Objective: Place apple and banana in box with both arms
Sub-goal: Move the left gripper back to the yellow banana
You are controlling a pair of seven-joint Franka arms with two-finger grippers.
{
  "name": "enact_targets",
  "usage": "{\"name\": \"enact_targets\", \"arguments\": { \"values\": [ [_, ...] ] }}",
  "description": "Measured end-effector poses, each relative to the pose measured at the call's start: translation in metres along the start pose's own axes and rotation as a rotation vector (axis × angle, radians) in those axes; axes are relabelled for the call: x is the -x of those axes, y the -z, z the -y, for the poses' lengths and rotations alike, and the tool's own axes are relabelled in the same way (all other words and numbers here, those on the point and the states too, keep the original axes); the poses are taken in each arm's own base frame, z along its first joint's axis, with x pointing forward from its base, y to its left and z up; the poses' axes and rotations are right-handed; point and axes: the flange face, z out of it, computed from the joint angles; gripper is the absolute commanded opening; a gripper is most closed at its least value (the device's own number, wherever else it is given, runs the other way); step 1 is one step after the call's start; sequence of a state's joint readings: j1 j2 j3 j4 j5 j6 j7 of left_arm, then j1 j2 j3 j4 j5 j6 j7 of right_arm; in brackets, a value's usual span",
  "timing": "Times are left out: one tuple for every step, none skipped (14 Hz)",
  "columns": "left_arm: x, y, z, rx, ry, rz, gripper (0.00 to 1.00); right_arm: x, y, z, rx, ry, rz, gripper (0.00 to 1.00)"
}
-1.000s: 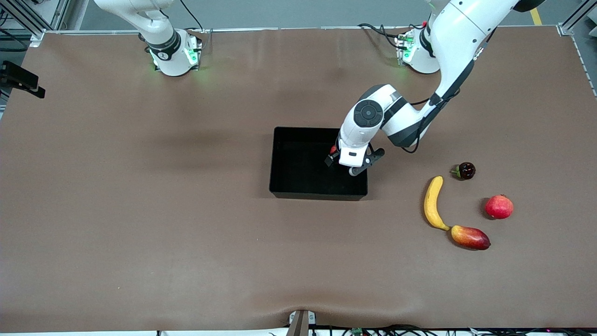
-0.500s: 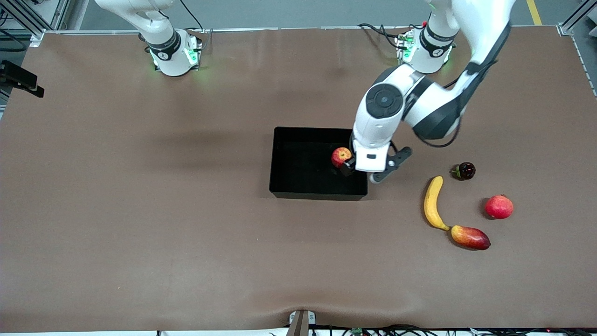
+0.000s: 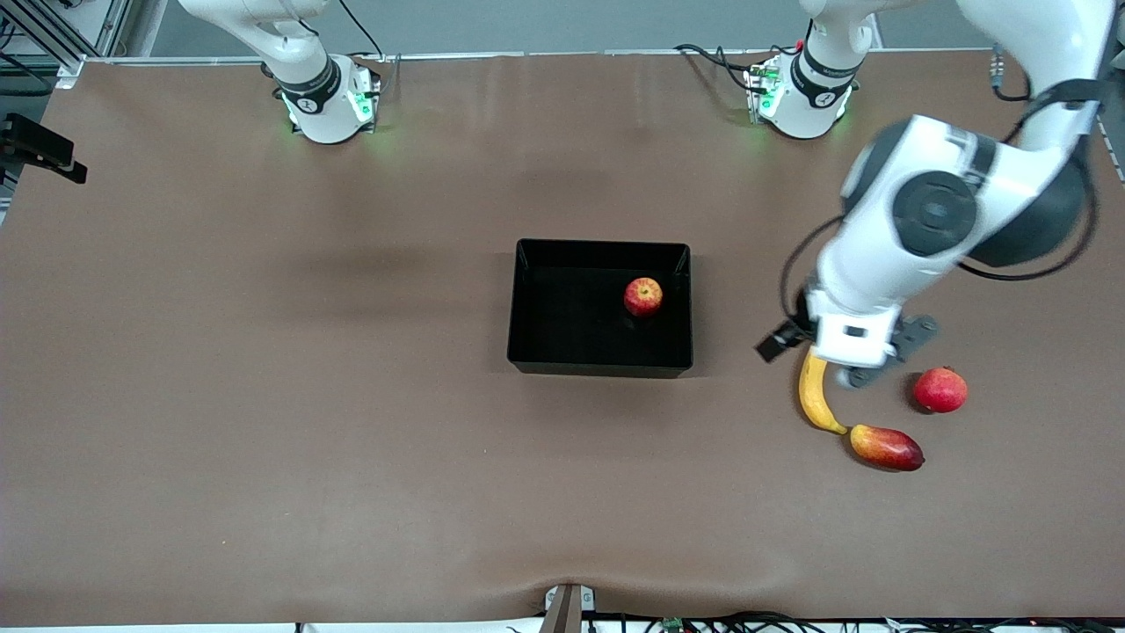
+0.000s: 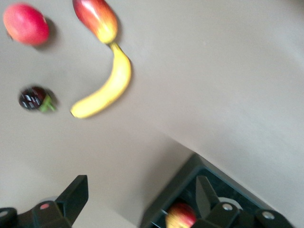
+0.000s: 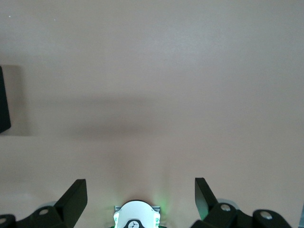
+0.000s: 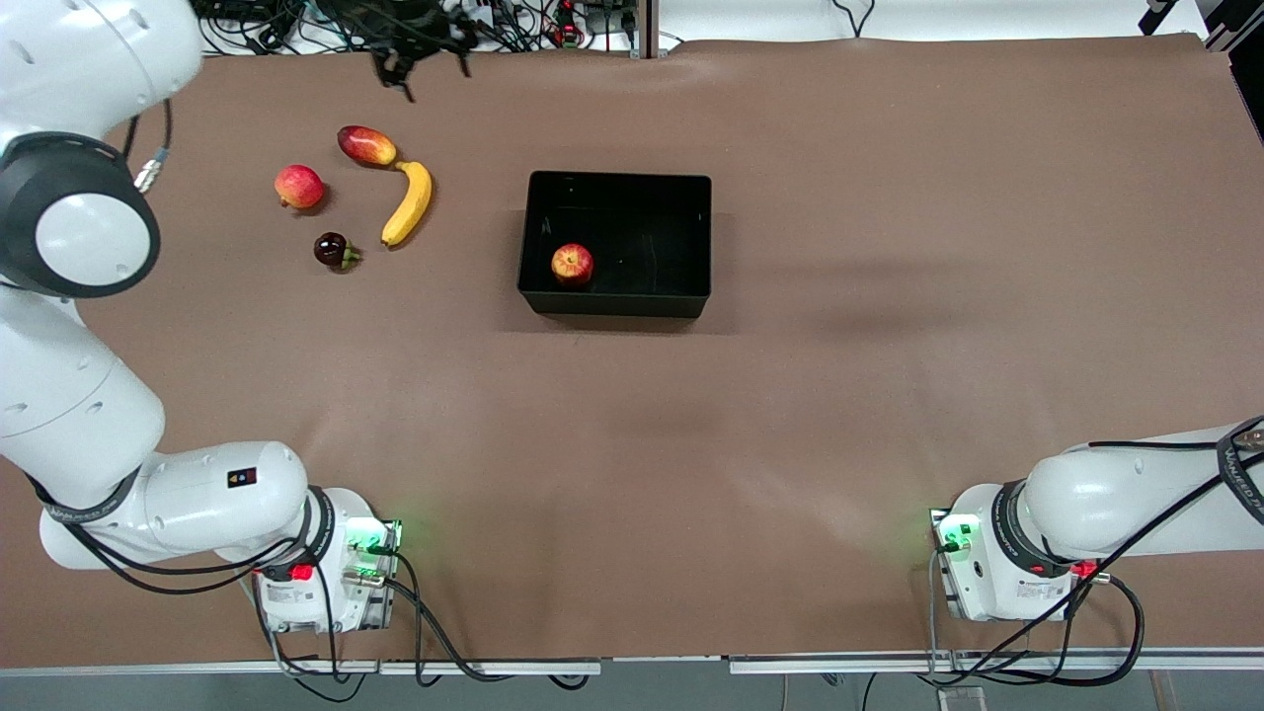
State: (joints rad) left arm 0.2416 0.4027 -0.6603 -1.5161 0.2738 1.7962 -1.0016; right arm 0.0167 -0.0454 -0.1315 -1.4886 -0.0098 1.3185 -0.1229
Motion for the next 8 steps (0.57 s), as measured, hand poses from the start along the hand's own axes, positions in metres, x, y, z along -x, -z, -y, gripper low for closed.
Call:
{"name": "enact_targets", "arguments": {
  "values": [
    [-0.02, -0.003, 0.017, -0.001, -0.02, 0.005, 1.0, 0.0, 0.0, -0.001, -0.005, -0.002, -0.001, 1.0],
    [-0.037, -0.007, 0.034, -0.001, -0.028, 0.013, 1.0, 0.0, 0.0, -0.003, -0.009, -0.005, -0.001, 1.0],
    [-0.054, -0.013, 0.049, 0.002, -0.024, 0.021, 1.0, 0.0, 0.0, -0.004, -0.011, -0.007, -0.001, 1.0],
    [-0.069, -0.023, 0.06, 0.012, -0.012, 0.028, 1.0, 0.0, 0.0, -0.004, -0.012, -0.007, -0.002, 1.0],
    [-0.082, -0.038, 0.067, 0.029, 0.001, 0.035, 1.0, 0.0, 0.0, -0.004, -0.013, -0.007, -0.002, 1.0],
    [-0.093, -0.057, 0.07, 0.047, 0.013, 0.048, 1.0, 0.0, 0.0, -0.004, -0.014, -0.007, -0.002, 1.0],
    [-0.101, -0.079, 0.071, 0.059, 0.02, 0.059, 1.0, 0.0, 0.0, -0.004, -0.014, -0.007, -0.002, 1.0],
    [-0.11, -0.102, 0.073, 0.056, 0.021, 0.063, 1.0, 0.0, 0.0, -0.004, -0.014, -0.007, -0.002, 1.0]
  ]
}}
